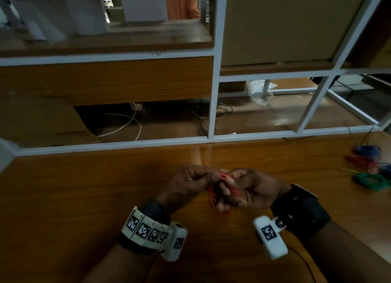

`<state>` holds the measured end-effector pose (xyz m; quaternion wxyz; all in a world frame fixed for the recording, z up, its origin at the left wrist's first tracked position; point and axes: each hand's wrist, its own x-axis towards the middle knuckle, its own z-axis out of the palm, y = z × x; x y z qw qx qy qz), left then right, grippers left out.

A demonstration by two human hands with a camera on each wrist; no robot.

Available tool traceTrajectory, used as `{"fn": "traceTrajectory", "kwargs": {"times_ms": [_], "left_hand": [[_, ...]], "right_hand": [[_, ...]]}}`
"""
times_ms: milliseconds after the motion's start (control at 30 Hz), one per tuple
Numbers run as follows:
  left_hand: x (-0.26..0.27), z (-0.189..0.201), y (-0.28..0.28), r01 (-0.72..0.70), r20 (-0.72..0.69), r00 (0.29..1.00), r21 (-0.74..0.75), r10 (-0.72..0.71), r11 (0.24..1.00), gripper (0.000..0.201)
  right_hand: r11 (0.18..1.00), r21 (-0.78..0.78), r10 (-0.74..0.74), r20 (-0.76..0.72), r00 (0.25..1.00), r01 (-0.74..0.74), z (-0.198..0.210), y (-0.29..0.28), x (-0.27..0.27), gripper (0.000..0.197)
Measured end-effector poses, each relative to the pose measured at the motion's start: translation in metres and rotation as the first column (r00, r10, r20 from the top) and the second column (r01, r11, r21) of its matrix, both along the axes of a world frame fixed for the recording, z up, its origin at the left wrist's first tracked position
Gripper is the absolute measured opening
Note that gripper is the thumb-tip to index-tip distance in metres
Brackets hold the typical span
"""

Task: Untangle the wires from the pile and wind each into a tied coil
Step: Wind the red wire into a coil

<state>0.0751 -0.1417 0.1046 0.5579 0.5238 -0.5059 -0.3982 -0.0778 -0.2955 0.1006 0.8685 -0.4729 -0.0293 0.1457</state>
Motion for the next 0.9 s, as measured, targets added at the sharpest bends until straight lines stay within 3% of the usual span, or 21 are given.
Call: {"fn": "traceTrajectory", "kwargs": {"times_ms": [67, 133, 200, 267, 333, 433, 533, 633, 733, 833, 900], "left_hand": [[-0.003, -0.006, -0.005, -0.076, 0.054, 0.996, -0.001, 0.076, 0.997, 0.031], [-0.005, -0.012, -0.009, -0.124, 0.094, 0.988, -0.029, 0.126, 0.992, 0.028], [-0.008, -0.018, -0.013, -0.179, 0.117, 0.975, -0.09, 0.189, 0.98, 0.022], [-0.014, -0.022, -0.017, -0.259, 0.108, 0.956, -0.135, 0.274, 0.956, 0.021], [-0.02, -0.026, -0.02, -0.345, 0.064, 0.932, -0.138, 0.355, 0.929, 0.022], [-0.029, -0.032, -0.025, -0.436, -0.076, 0.899, -0.048, 0.432, 0.899, 0.021], [-0.036, -0.037, -0.028, -0.39, -0.116, 0.913, 0.034, 0.391, 0.92, 0.029], [-0.036, -0.034, -0.024, -0.184, -0.143, 0.97, 0.104, 0.198, 0.977, 0.027], [-0.019, -0.016, -0.021, -0.008, -0.075, 0.997, 0.184, 0.022, 0.983, 0.029], [0.006, 0.006, -0.031, 0.07, 0.009, 0.997, 0.212, -0.073, 0.975, 0.04], [0.015, 0.015, -0.045, 0.094, 0.068, 0.992, 0.199, -0.109, 0.975, 0.037]], "right_hand": [[0.996, -0.023, -0.092, -0.04, 0.995, 0.091, 0.001, -0.001, -0.002, 0.026], [0.948, -0.17, -0.286, -0.077, 0.955, 0.271, 0.0, -0.002, -0.005, 0.028], [0.808, -0.396, -0.486, -0.028, 0.874, 0.437, 0.001, 0.002, -0.007, 0.03], [0.658, -0.541, -0.589, 0.065, 0.806, 0.524, 0.001, 0.012, -0.01, 0.032], [0.531, -0.595, -0.658, 0.159, 0.736, 0.603, -0.001, 0.026, -0.012, 0.032], [0.282, -0.619, -0.758, 0.324, 0.566, 0.733, -0.009, 0.041, -0.019, 0.031], [0.077, -0.625, -0.75, 0.477, 0.458, 0.777, -0.014, 0.043, -0.031, 0.023], [-0.002, -0.694, -0.761, 0.468, 0.449, 0.72, -0.013, 0.041, -0.045, 0.024], [-0.02, -0.777, -0.747, 0.43, 0.508, 0.629, -0.011, 0.04, -0.056, 0.025], [-0.031, -0.821, -0.738, 0.404, 0.541, 0.57, -0.008, 0.041, -0.063, 0.025], [-0.046, -0.83, -0.725, 0.411, 0.554, 0.556, -0.003, 0.044, -0.064, 0.024]]}}
